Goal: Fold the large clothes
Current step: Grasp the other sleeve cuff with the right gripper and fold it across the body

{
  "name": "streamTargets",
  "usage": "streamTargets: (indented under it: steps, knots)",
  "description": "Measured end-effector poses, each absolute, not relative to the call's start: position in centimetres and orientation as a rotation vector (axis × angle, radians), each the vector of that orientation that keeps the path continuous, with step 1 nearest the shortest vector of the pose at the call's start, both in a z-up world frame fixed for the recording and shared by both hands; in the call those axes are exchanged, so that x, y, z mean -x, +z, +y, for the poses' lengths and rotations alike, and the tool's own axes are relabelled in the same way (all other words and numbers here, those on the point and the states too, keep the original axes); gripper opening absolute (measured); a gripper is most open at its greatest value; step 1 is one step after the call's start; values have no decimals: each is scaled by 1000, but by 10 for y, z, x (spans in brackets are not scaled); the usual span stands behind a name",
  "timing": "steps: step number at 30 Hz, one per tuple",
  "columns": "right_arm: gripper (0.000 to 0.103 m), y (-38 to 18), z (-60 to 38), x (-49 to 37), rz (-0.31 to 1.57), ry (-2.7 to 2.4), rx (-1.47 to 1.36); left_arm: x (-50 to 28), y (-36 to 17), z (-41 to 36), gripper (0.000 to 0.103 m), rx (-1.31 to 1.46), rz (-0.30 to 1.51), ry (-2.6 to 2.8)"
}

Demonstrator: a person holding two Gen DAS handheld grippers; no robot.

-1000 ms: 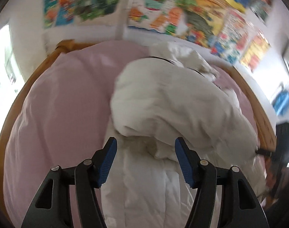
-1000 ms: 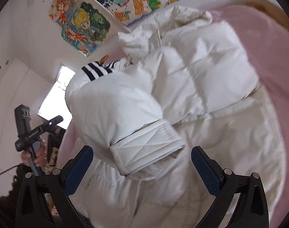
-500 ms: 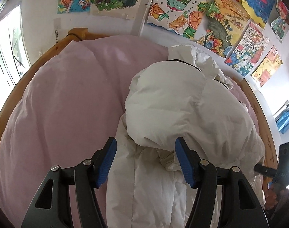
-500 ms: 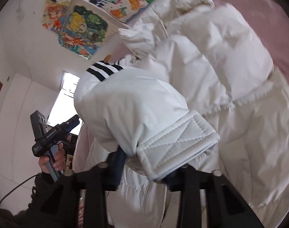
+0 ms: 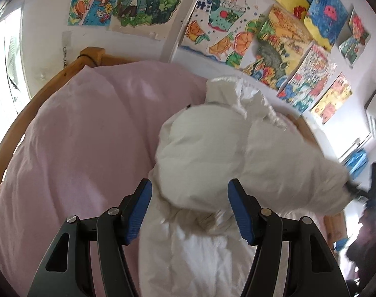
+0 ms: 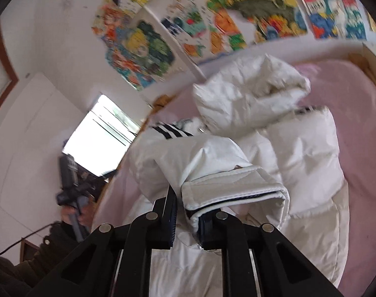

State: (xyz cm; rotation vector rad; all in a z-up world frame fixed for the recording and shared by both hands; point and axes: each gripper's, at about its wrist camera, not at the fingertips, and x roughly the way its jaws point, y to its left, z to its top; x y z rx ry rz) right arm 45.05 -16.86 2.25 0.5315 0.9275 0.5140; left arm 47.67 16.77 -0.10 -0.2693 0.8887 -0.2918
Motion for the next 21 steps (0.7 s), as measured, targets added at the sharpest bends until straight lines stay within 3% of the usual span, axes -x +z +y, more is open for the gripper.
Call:
streamTargets:
  steps: [8,12,21]
  knots:
    - [14,-14,-170,-464,974,395,-359,-524,11,116,58,96,912,-295]
    - [15,-20,-165,-483,970,341,-259,-541,-18,85,58,-55,958,-214]
    - [29,-77,-169,-514,986,281,-229,-560,-68,87,63,14,1018,-187]
